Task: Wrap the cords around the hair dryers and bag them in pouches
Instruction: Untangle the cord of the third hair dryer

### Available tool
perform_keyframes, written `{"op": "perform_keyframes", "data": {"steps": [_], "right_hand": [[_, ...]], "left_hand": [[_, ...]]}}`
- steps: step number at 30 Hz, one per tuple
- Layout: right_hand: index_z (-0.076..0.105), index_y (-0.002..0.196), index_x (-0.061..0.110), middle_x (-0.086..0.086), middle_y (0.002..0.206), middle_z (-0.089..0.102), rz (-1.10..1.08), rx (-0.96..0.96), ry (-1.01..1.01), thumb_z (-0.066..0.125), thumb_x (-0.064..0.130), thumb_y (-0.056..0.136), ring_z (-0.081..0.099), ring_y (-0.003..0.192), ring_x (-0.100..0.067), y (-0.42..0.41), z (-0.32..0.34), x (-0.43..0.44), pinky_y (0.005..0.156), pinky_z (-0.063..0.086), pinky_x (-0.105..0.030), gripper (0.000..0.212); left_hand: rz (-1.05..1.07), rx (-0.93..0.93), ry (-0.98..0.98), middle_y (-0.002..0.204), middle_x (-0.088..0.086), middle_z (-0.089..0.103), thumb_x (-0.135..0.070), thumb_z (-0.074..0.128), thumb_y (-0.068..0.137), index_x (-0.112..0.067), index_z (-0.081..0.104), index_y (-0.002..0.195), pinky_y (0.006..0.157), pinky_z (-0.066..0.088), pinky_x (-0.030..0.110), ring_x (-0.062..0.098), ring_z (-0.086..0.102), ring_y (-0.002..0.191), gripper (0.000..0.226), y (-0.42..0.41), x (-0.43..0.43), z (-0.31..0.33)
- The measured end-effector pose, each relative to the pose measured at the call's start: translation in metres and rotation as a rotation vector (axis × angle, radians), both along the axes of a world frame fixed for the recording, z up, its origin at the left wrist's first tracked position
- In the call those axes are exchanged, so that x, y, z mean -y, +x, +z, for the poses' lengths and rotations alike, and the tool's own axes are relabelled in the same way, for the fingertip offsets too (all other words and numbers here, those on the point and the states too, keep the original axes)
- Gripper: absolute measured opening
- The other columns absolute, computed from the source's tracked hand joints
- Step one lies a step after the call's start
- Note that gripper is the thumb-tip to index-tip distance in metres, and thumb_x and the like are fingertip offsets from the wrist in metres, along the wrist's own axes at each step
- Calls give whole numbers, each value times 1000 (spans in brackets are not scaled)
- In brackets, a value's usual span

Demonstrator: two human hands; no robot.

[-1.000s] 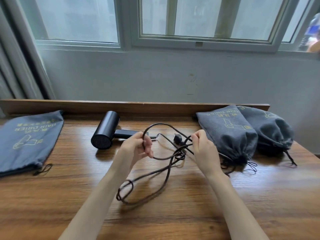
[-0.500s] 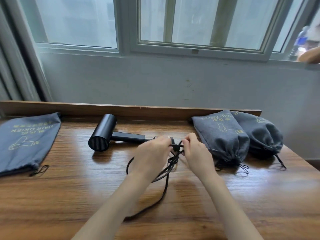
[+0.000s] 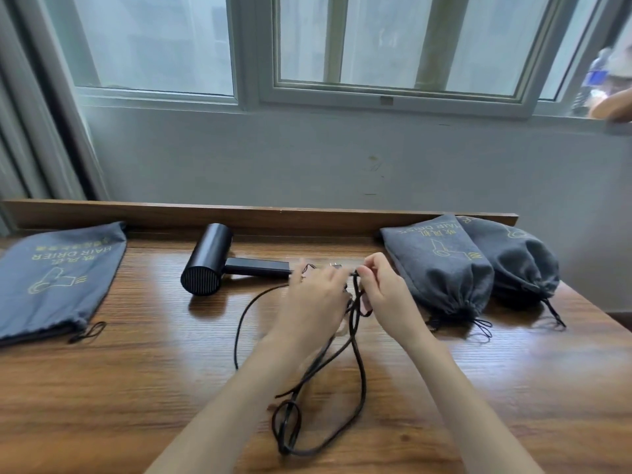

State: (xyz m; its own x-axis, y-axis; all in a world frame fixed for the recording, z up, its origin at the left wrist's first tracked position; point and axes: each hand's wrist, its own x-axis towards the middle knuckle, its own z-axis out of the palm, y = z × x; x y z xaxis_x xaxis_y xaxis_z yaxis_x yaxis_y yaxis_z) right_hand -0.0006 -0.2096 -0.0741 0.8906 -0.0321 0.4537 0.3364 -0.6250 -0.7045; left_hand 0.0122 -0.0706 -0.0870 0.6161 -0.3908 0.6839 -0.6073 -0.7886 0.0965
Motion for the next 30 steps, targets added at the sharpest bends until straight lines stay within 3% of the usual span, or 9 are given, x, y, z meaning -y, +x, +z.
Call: {"op": "perform_keyframes", "data": {"steps": [2,4,11,16,18,21,25,28,30], "right_hand": [[41,78,24,9,58,46,-10,10,-26,44,19,96,43,55,-8,0,1,-2,61,36,-35,19],[42,76,18,6,58,48,-33,7,59,43,18,96,44,53,-11,0,2,1,59,37,-35,20],[39,73,19,4,57,53,-100,-33,246,36,17,99,53,50,-12,8,-13,5,54,43,-35,26],[42,79,17,4,58,55,-109,-35,84,37,24,99,56,59,-20,11,-19,10,62,45,-45,22],[43,84,10,-1,63,55,-97,-13,35,36,24,99,57,64,-25,13,-16,11,64,44,-47,22],[40,82,18,-1,67,50,-51,-14,-8,38,22,99,51,62,-23,11,-18,10,62,42,-42,17],[35,83,25,8,69,49,18,-18,-83,41,21,98,51,65,-19,5,-18,0,63,39,-35,17],[35,83,26,11,69,50,79,-11,-30,42,16,98,50,61,-4,2,-18,-3,56,36,-26,19],[35,81,24,10,68,48,40,3,-19,42,13,97,49,59,-2,2,-20,-2,57,33,-25,21]], "left_hand": [[-18,10,10,58,-3,61,-29,46,82,-16,57,74,48,38,24,20,60,47,19,-3,7,11],[38,-12,-63,51,-3,55,-32,42,86,-18,53,67,35,31,22,18,53,40,27,-6,4,16],[-126,-93,-996,58,-8,40,-14,42,98,-11,54,82,46,26,16,7,36,49,20,-11,-19,53],[-18,-174,-1077,58,-8,42,-14,41,98,-14,57,84,49,30,18,4,39,50,21,3,-46,53],[79,-178,-994,65,-7,52,-13,40,98,-15,60,97,55,38,24,6,47,58,20,9,-51,40],[351,-38,-436,107,9,63,-15,43,93,-8,53,126,76,48,41,28,59,92,35,16,-45,17],[201,88,71,137,10,49,-32,48,85,-14,47,132,108,15,54,26,42,130,50,5,-9,-7],[86,164,167,101,0,67,-28,66,77,-14,62,109,105,23,44,19,61,105,36,-1,8,-12],[72,176,121,69,-7,61,-27,62,77,-19,62,80,82,37,31,14,61,69,9,1,9,-9]]}}
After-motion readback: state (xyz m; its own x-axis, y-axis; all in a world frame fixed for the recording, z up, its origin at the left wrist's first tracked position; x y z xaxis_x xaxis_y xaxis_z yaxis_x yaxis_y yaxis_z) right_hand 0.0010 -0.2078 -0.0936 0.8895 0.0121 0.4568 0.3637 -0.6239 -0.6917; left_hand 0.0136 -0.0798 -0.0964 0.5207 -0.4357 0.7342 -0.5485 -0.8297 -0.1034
